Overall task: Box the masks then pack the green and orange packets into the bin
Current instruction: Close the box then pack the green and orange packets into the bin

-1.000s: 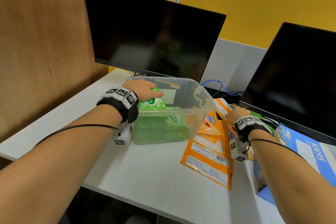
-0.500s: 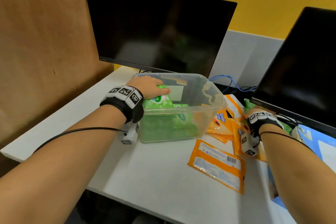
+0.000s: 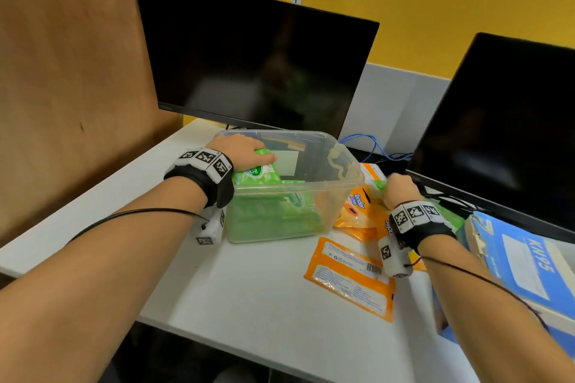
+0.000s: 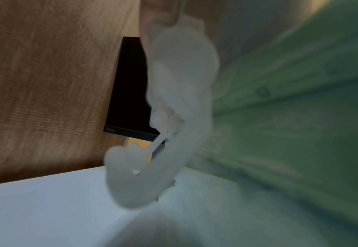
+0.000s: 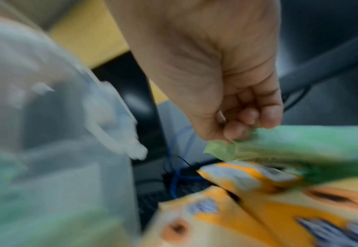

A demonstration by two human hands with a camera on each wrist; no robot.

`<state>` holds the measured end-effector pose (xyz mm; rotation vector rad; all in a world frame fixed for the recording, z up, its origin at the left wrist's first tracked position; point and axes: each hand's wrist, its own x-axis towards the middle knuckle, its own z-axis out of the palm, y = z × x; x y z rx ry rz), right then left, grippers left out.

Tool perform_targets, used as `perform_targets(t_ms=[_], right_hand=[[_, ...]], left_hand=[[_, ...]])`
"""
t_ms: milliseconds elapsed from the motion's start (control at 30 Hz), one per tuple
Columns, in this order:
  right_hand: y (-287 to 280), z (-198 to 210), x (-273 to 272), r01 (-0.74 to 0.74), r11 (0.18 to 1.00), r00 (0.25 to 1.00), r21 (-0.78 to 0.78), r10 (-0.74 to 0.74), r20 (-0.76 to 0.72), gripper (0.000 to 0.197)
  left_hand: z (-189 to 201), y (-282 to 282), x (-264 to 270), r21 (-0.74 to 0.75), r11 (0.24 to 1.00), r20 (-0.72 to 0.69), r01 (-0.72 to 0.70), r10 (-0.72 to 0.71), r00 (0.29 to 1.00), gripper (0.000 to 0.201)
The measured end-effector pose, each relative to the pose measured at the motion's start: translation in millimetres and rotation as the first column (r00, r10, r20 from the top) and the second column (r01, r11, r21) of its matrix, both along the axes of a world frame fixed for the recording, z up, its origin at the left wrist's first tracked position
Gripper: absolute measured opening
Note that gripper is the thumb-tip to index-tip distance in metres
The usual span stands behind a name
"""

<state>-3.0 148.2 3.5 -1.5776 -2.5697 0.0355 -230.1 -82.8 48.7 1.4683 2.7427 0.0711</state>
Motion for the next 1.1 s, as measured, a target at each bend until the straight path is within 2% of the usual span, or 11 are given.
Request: perform_targets(t_ms=[133, 300, 433, 500, 600, 700, 767, 833, 900, 1000, 1100], right_hand=[[-23.6, 40.3, 7.3, -0.128, 0.985, 0.929, 0.117, 0.160, -0.333, 0.013], [-45.6, 95.8, 16.8, -0.272, 0.881, 0.698, 0.387, 0.457, -0.551, 0.003], [-71.1, 119.5, 0.6, -0.226, 0.852, 0.363, 0.472, 0.523, -0.771, 0.006], [-80.6, 114.5, -17.8, -0.246, 0.868, 0.265, 0.432, 0.489, -0.831, 0.004], [-90.6, 90.8, -48.6, -0.372, 0.893, 0.314, 0.254, 0.378, -0.871, 0.010], [-92.0, 73.0, -75.3, -0.441, 0.889, 0.455, 0.125, 0.342, -0.822, 0.008], [-90.7, 63.3, -89.2, -0.499, 0.866, 0.693, -0.031, 0.377, -0.614, 0.007], [-80.9, 37.2, -102.5, -0.464, 0.860, 0.881, -0.214, 0.424, -0.210, 0.036], [-58.0, 10.6, -117.3, -0.391, 0.886, 0.898, -0.247, 0.426, 0.106, 0.058], [-74.9, 26.0, -108.0, -0.409, 0.866, 0.831, -0.288, 0.484, 0.274, 0.059], [-100.1, 58.2, -101.7, -0.366, 0.774, 0.714, -0.517, 0.590, 0.376, 0.063]], left_hand=[[0.5, 1.1, -0.2, -0.002, 1.000, -0.009, 0.002, -0.002, 1.000, 0.062], [-0.7, 0.6, -2.0, 0.005, 1.000, -0.020, 0.007, -0.007, 1.000, 0.061], [-2.0, 1.4, -1.9, 0.000, 1.000, -0.026, -0.001, 0.001, 1.000, 0.064], [-2.1, 1.3, -2.2, 0.004, 1.000, -0.018, -0.006, 0.006, 1.000, 0.064], [-2.1, 0.7, -2.3, 0.001, 1.000, -0.011, -0.014, 0.014, 1.000, 0.068], [-2.5, -0.2, -3.2, 0.000, 1.000, -0.003, -0.015, 0.015, 1.000, 0.071], [-2.1, -0.7, -3.0, 0.001, 1.000, 0.000, -0.014, 0.014, 1.000, 0.069], [-2.0, -0.4, -2.6, -0.004, 1.000, 0.003, -0.009, 0.009, 1.000, 0.066], [-2.2, 0.2, -2.8, -0.001, 1.000, -0.002, -0.002, 0.002, 1.000, 0.064], [-2.5, 0.2, -2.3, 0.004, 1.000, -0.017, -0.001, 0.001, 1.000, 0.062], [-2.8, 1.1, -1.2, -0.005, 1.000, -0.022, -0.009, 0.009, 1.000, 0.065]])
